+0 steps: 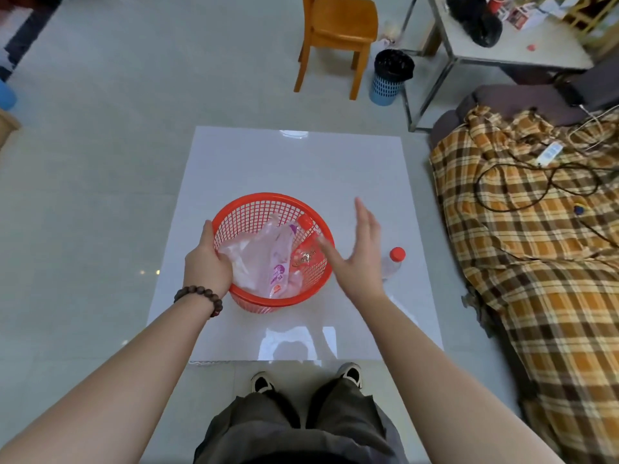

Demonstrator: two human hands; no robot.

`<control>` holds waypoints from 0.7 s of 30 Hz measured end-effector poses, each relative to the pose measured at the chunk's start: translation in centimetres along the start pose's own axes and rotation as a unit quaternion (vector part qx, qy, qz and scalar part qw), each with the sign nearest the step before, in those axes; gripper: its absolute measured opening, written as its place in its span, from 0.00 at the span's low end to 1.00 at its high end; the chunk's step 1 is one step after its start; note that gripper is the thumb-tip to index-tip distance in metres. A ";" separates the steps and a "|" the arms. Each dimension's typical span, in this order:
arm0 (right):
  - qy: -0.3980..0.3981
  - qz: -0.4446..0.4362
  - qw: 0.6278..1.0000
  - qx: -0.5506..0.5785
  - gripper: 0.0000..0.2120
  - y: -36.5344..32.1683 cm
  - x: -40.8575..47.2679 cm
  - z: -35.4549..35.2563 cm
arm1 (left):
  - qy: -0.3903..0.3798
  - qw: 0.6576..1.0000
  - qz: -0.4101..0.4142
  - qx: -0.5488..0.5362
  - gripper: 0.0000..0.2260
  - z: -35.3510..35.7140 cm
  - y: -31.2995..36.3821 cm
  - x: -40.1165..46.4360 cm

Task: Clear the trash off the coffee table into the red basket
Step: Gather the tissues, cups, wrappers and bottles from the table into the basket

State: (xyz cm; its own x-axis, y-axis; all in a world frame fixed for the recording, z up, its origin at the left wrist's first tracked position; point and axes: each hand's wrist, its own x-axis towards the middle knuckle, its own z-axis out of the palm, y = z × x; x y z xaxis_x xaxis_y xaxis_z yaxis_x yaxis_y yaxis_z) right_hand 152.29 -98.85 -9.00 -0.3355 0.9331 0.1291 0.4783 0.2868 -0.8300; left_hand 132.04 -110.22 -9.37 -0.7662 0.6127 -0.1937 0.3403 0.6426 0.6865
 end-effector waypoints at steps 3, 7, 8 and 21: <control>0.011 0.068 0.996 -0.065 0.40 4.8 0.7 -3.3 | 0.003 1.000 0.006 0.002 0.25 1.3 0.8 -0.8; -0.054 0.112 0.982 -0.143 0.39 11.2 2.0 -5.8 | 0.015 1.000 -0.016 0.004 0.25 3.8 2.1 -2.0; -0.072 0.101 0.978 -0.166 0.39 12.5 2.5 -6.1 | 0.022 0.999 -0.029 0.009 0.26 4.5 2.4 -2.4; -0.304 0.022 0.942 -0.143 0.16 20.0 6.3 -7.6 | 0.142 0.980 -0.133 0.051 0.26 11.5 5.6 -11.6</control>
State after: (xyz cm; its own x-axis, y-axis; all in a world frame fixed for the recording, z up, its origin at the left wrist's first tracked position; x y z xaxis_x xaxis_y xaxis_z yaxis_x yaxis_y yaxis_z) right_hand 165.90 -85.63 -20.71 -0.6715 0.6732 -0.3095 0.6723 0.3779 -0.6366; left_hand 149.10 -108.44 -11.38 -0.9510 0.2739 -0.1432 0.1498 0.8138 0.5614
